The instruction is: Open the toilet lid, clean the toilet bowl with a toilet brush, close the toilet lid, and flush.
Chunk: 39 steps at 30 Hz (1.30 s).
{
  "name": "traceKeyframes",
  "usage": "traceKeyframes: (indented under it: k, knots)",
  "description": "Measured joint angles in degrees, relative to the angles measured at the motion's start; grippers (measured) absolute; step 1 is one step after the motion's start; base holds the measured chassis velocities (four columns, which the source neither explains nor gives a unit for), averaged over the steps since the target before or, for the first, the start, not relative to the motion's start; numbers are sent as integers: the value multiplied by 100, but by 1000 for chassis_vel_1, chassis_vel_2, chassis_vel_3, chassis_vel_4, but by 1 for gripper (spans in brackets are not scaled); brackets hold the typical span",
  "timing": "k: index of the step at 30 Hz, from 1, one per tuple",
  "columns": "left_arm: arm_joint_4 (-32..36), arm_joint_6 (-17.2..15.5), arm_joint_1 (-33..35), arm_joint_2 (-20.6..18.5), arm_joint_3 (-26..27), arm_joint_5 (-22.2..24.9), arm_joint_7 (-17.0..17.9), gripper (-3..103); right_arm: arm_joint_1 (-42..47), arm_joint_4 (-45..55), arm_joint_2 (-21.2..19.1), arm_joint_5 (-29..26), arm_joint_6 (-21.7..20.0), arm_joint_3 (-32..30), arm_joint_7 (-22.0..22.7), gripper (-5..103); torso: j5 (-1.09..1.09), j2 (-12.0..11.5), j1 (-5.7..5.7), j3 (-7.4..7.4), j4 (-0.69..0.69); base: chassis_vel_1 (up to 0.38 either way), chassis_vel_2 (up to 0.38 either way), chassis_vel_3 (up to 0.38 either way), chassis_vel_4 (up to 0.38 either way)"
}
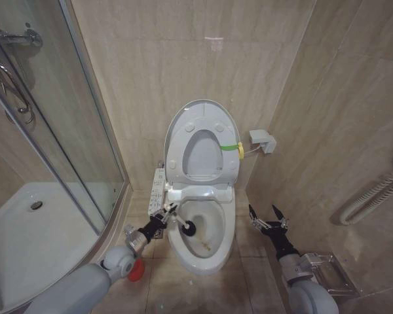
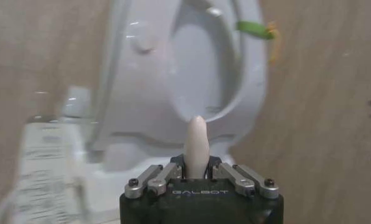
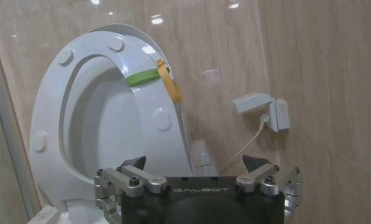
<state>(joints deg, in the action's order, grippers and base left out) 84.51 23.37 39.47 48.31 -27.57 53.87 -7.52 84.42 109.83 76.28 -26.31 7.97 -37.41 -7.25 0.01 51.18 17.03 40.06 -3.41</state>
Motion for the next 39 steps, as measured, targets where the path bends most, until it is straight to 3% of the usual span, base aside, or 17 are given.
traceKeyframes:
  k: [2,6,20,30,39]
  knots:
    - [442,-26,278,-88,-46,-84,55,22,0,0,0,0,0,0,0,100,-1,0,-1,0,0,0,0,0,0]
    - [560,-72,489,-135,-108,-219,-113,22,0,0,0,0,0,0,0,100,-1,0,-1,0,2,0,0,0,0]
    - [-389,-73,-197,184,-165,-115,-198,22,0,0,0,0,0,0,0,100,-1,0,0,0,0,0,0,0,0]
    - [238,-38,16,-80,-61,-249,-173,22,0,0,0,0,0,0,0,100,0,0,-1,0,0,0,0,0,0]
    - [-415,40,59,11,229,-602,-159,22,0,0,0,0,0,0,0,100,-1,0,0,0,1,0,0,0,0]
